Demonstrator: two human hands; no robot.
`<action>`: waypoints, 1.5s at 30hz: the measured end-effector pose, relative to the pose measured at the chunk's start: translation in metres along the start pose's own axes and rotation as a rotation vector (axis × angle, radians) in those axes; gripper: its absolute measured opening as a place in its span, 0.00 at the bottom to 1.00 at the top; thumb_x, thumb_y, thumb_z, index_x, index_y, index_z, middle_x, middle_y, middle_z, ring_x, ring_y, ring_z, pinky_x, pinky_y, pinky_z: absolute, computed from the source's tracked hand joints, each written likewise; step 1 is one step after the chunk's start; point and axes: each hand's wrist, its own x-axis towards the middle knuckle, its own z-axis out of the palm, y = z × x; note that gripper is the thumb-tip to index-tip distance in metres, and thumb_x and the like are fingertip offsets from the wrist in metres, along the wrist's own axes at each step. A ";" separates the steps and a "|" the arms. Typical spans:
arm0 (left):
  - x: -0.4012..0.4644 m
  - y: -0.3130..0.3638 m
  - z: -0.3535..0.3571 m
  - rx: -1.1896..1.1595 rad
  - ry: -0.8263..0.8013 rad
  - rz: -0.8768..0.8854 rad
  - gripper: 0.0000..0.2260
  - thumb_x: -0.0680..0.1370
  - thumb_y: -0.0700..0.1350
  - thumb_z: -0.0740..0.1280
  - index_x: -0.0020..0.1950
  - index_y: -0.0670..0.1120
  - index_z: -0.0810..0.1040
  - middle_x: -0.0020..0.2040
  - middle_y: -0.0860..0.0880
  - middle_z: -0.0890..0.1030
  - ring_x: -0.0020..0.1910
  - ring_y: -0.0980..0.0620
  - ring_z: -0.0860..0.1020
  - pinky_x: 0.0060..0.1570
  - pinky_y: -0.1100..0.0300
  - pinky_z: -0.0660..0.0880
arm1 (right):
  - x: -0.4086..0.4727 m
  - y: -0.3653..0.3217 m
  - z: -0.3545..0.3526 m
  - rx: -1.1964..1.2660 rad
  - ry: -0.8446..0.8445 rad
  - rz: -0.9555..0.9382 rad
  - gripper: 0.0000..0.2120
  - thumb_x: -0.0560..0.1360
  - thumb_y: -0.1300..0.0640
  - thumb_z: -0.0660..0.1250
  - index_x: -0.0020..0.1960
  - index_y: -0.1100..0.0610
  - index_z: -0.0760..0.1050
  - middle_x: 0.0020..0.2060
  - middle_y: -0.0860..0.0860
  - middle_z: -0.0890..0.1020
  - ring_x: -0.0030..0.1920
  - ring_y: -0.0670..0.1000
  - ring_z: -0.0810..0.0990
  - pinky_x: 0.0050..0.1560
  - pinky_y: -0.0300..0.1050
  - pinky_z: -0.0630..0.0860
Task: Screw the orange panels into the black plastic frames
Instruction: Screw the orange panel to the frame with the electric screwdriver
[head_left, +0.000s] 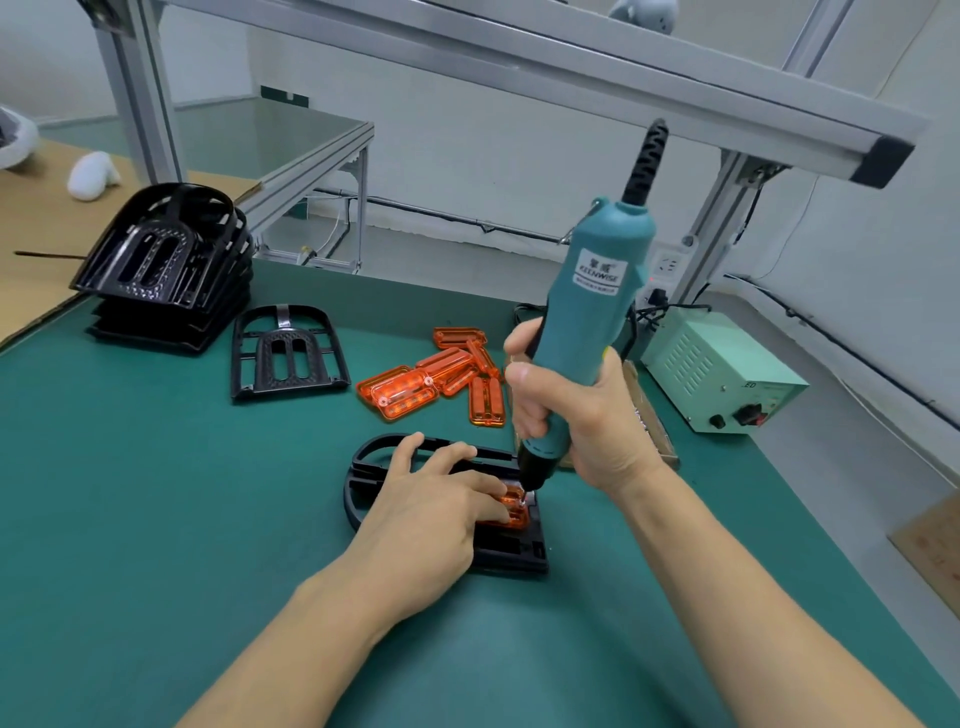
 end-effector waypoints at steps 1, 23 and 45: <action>0.000 0.000 0.001 -0.013 0.002 -0.003 0.23 0.78 0.37 0.56 0.65 0.62 0.74 0.69 0.67 0.67 0.74 0.61 0.49 0.68 0.55 0.31 | 0.000 0.000 -0.002 0.006 0.016 -0.005 0.08 0.72 0.65 0.66 0.45 0.53 0.77 0.21 0.49 0.71 0.22 0.49 0.67 0.29 0.41 0.68; 0.003 0.000 0.001 -0.081 -0.012 -0.036 0.23 0.78 0.37 0.56 0.62 0.61 0.77 0.67 0.69 0.68 0.73 0.62 0.50 0.70 0.60 0.37 | -0.007 0.002 -0.004 0.009 0.033 -0.060 0.05 0.72 0.68 0.65 0.44 0.61 0.71 0.22 0.51 0.71 0.22 0.52 0.66 0.29 0.42 0.70; 0.002 -0.002 0.005 -0.092 0.020 -0.024 0.21 0.80 0.39 0.55 0.61 0.61 0.78 0.66 0.67 0.70 0.72 0.63 0.51 0.70 0.60 0.36 | -0.031 -0.010 -0.026 0.263 0.627 -0.300 0.09 0.71 0.67 0.62 0.45 0.54 0.74 0.23 0.47 0.68 0.23 0.47 0.67 0.30 0.39 0.70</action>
